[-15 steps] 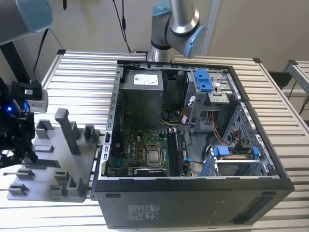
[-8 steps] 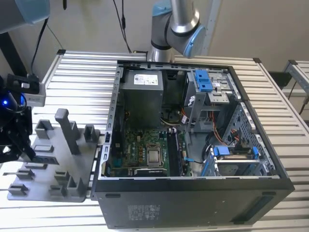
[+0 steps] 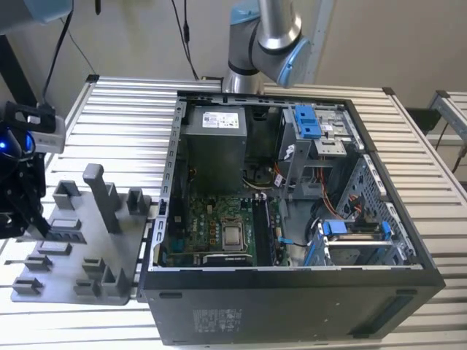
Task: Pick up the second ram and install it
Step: 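Pick up the second ram and move it above second insertion slot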
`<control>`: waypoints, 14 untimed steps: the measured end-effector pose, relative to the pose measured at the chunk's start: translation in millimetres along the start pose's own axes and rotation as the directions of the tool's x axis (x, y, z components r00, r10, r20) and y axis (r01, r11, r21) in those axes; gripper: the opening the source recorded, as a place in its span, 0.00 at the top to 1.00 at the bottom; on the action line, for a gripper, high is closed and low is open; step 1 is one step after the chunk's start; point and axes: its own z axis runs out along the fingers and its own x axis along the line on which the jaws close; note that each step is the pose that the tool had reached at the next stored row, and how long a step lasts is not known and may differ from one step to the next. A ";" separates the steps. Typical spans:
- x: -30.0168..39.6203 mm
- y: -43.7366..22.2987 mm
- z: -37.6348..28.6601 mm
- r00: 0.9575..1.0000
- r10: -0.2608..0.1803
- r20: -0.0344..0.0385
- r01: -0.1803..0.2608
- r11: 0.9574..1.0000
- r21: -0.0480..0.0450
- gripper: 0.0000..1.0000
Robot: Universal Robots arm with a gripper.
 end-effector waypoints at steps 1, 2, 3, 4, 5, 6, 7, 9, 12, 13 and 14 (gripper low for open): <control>0.0 0.0 -1.0 1.000 0.000 0.000 0.000 1.000 0.000 0.86; 0.0 -0.1 -1.8 1.000 0.000 0.000 0.000 1.000 0.000 0.86; -0.1 -0.1 -2.7 1.000 0.000 0.000 0.000 1.000 0.000 0.86; -0.1 -0.1 -3.3 1.000 0.000 0.000 0.000 1.000 0.000 0.86; -0.1 -0.1 -3.9 1.000 0.000 0.000 0.000 1.000 0.000 0.86; -0.1 -0.1 -4.5 1.000 0.000 0.000 0.000 1.000 0.000 0.86; -0.1 -0.1 -5.1 1.000 0.000 0.000 0.000 1.000 0.000 0.86; -0.1 -0.2 -6.1 1.000 0.000 0.000 0.000 1.000 0.000 0.86; -0.2 -0.2 -7.1 1.000 0.000 0.000 0.000 1.000 0.000 0.86; -0.2 -0.2 -7.5 1.000 0.000 0.000 0.000 1.000 0.000 0.86; -0.1 -0.2 -7.9 1.000 0.000 0.000 0.000 1.000 0.000 0.86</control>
